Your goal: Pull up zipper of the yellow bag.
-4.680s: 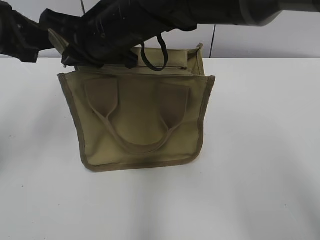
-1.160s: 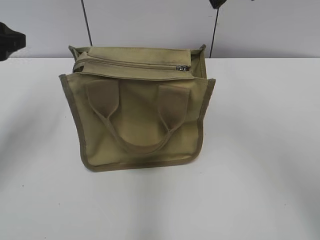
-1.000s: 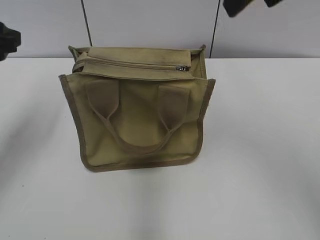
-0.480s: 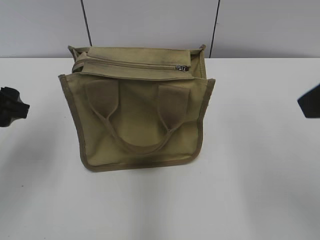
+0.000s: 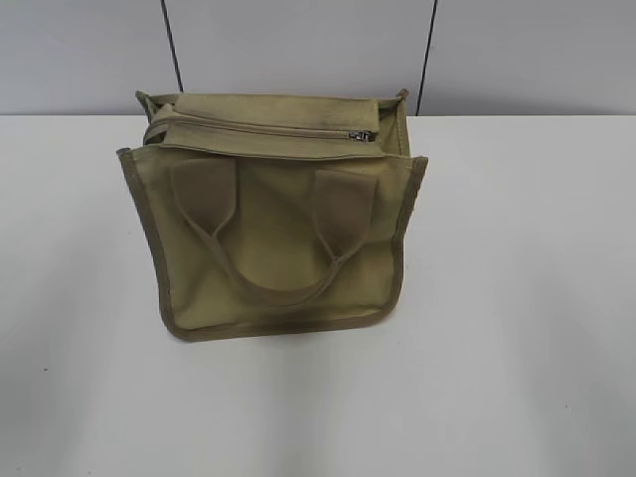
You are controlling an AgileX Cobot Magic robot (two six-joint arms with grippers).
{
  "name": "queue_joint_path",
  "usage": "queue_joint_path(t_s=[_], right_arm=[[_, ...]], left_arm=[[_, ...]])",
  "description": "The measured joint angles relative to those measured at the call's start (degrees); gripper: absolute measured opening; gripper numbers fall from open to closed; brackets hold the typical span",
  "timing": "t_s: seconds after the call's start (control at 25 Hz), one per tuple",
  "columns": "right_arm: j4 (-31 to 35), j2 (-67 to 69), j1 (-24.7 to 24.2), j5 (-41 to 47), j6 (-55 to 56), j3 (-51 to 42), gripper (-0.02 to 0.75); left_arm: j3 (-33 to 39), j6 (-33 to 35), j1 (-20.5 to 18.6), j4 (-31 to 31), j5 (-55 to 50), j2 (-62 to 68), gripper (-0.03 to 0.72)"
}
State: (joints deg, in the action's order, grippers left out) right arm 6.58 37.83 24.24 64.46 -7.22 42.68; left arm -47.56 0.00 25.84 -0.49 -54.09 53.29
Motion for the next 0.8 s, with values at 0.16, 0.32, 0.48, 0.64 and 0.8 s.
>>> queue_joint_path(t_s=[0.16,0.32,0.48,0.64,0.8], right_arm=[[-0.12,-6.86,0.00,1.17,1.83,-5.95,0.639],[-0.23,-12.05,0.00,2.46,2.93,-10.10,0.638],[-0.28,-15.05,0.00,1.86,3.11,-13.95,0.636],[-0.30,-15.43,0.00,-1.02,2.81,-15.62,0.626],[-0.30,-15.43,0.00,-1.52,2.69,-15.74,0.613]], left_arm=[[2.04,0.72,0.00,-0.40,-8.17,-12.23,0.580],[6.54,0.76,0.00,-0.51,-11.19,-24.53,0.580],[10.50,0.83,0.02,-0.39,-12.12,-35.60,0.582],[13.89,0.90,0.07,0.06,-12.20,-41.68,0.582],[14.59,0.90,0.07,0.12,-11.50,-42.78,0.582]])
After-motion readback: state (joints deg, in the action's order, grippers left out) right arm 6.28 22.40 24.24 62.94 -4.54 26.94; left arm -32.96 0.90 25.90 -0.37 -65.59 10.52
